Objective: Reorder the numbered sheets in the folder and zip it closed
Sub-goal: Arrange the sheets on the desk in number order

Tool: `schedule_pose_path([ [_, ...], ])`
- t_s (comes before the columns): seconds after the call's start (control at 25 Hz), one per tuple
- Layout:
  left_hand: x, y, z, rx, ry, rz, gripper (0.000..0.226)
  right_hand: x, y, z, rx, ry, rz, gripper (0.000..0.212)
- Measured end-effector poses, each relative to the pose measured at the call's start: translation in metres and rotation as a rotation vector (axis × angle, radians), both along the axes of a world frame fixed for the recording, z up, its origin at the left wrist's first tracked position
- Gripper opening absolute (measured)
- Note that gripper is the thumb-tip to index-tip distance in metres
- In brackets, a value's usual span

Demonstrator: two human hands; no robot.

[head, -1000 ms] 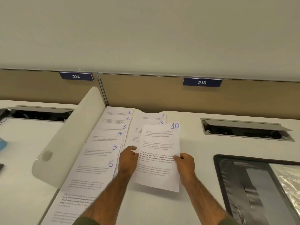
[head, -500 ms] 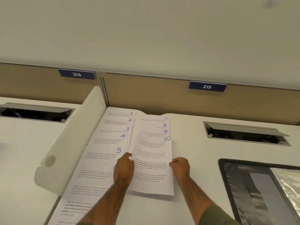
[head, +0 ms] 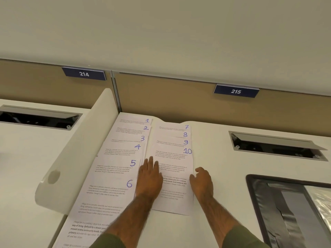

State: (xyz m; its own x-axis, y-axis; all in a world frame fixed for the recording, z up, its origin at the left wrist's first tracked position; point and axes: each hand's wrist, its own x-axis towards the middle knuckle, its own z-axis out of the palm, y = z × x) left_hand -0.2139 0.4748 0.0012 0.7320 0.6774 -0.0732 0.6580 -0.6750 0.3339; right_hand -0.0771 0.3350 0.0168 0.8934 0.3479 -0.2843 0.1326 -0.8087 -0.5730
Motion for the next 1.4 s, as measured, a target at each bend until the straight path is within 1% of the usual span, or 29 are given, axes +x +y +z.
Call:
schedule_pose_path([
  [0.08, 0.007, 0.002, -0.005, -0.04, 0.022, -0.079, 0.065, -0.005, 0.004, -0.005, -0.05, -0.062, 0.138, 0.046],
  [0.2, 0.014, 0.009, -0.02, -0.025, 0.059, -0.139, 0.073, -0.011, 0.009, -0.013, -0.139, -0.154, 0.283, 0.056],
  [0.32, 0.024, 0.018, -0.032, 0.002, 0.085, -0.128, 0.077, -0.01, 0.012, -0.022, -0.213, -0.247, 0.371, 0.06],
  [0.52, 0.043, 0.028, -0.04, 0.015, 0.063, -0.128, 0.091, -0.004, 0.013, -0.036, -0.234, -0.277, 0.442, 0.061],
  [0.76, 0.053, 0.03, -0.048, -0.003, 0.068, -0.001, 0.094, 0.006, 0.028, -0.04, -0.167, -0.361, 0.54, 0.06],
  [0.92, 0.054, 0.029, -0.059, 0.007, 0.067, -0.002, 0.092, 0.014, 0.033, -0.05, -0.28, -0.349, 0.648, 0.071],
  [1.0, 0.054, 0.028, -0.061, 0.015, 0.063, -0.003, 0.086, 0.017, 0.03, -0.054, -0.314, -0.346, 0.679, 0.082],
  [1.08, 0.056, 0.027, -0.062, 0.019, 0.061, 0.003, 0.083, 0.018, 0.027, -0.059, -0.314, -0.331, 0.692, 0.101],
  [1.2, 0.06, 0.024, -0.06, 0.014, 0.061, 0.014, 0.084, 0.022, 0.026, -0.061, -0.294, -0.323, 0.675, 0.113],
  [1.28, 0.064, 0.018, -0.058, 0.003, 0.06, 0.008, 0.085, 0.026, 0.022, -0.058, -0.289, -0.314, 0.668, 0.113],
  [1.4, 0.072, 0.006, -0.057, -0.009, 0.059, -0.008, 0.087, 0.033, 0.009, -0.055, -0.308, -0.305, 0.667, 0.103],
])
